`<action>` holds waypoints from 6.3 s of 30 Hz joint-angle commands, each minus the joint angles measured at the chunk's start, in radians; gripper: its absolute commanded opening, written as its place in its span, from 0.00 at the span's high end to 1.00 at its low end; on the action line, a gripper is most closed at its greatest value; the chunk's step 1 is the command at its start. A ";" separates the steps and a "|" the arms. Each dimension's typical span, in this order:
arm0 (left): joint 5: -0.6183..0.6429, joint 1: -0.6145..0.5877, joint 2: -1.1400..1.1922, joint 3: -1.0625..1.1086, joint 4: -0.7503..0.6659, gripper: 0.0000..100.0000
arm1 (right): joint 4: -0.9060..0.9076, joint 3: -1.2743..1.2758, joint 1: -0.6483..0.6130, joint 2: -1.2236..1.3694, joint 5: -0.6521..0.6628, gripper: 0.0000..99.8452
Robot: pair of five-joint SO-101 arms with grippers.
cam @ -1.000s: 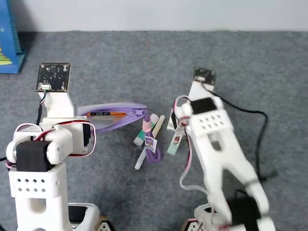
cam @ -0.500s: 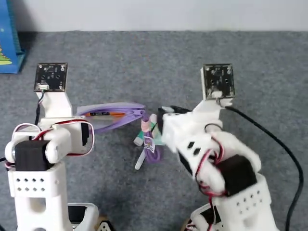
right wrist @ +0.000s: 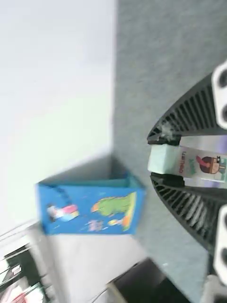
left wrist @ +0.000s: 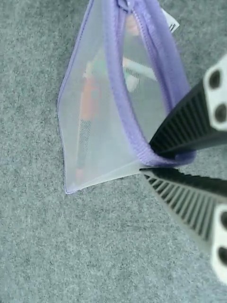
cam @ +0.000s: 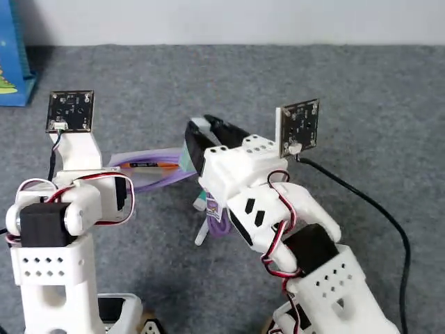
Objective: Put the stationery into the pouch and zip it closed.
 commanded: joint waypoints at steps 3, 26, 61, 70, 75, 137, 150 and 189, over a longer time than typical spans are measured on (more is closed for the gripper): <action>0.006 -0.003 -0.002 -0.010 0.002 0.99 | -0.240 0.098 -0.070 -0.027 0.011 0.99; 0.006 -0.003 -0.002 -0.010 0.003 0.99 | -0.852 0.445 -0.157 0.143 0.172 0.92; 0.006 -0.011 -0.002 -0.005 0.008 0.99 | 0.337 0.025 0.157 0.470 -0.137 0.75; 0.006 -0.011 -0.002 -0.005 0.008 0.99 | 0.343 -0.262 0.153 0.888 -0.230 0.75; 0.006 -0.011 -0.002 -0.004 0.008 0.99 | 0.344 -0.384 0.142 1.012 -0.265 0.75; 0.006 -0.011 -0.002 -0.004 0.008 0.99 | 0.530 -0.443 0.170 0.993 -0.180 0.78; 0.006 -0.011 -0.002 0.005 0.008 0.99 | 0.389 -0.446 0.128 1.219 -0.180 0.82; 0.005 -0.011 -0.002 0.007 0.008 0.99 | 0.621 -0.442 0.496 1.064 0.034 0.85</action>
